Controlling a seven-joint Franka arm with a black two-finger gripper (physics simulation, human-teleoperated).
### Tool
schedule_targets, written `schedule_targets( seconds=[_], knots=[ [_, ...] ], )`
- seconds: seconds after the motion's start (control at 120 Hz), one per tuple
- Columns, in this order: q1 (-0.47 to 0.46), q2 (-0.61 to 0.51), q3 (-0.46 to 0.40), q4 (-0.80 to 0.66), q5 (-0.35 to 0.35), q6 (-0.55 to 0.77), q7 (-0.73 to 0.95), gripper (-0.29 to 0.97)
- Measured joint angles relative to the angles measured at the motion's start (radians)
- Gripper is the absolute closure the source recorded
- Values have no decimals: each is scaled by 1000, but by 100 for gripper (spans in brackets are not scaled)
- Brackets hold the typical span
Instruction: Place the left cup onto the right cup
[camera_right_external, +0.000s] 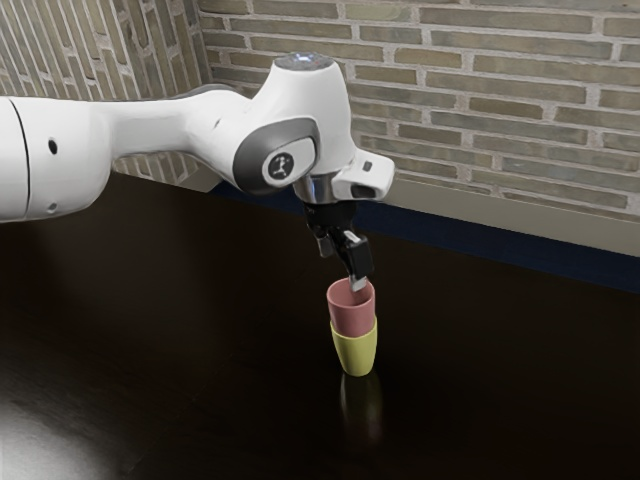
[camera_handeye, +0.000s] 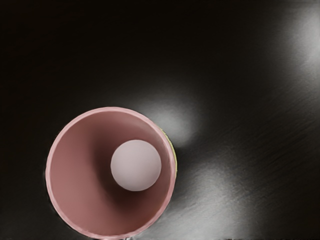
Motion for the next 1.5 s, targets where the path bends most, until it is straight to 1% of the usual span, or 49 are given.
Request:
schedule_targets(
  seconds=[0.142,0.4,0.6,0.858,1.0,1.292,1.5],
  knots=[
    [8,-17,28,8,-6,-18,1,0],
    [82,-24,32,50,-9,-54,4,0],
    [169,-19,32,106,-19,-106,6,0],
    [224,-27,36,175,-25,-187,10,0],
    [232,-62,51,179,-23,-219,18,0],
    [228,-125,53,155,-16,-266,27,0],
    [229,-135,53,146,-15,-276,30,0]
  ],
)
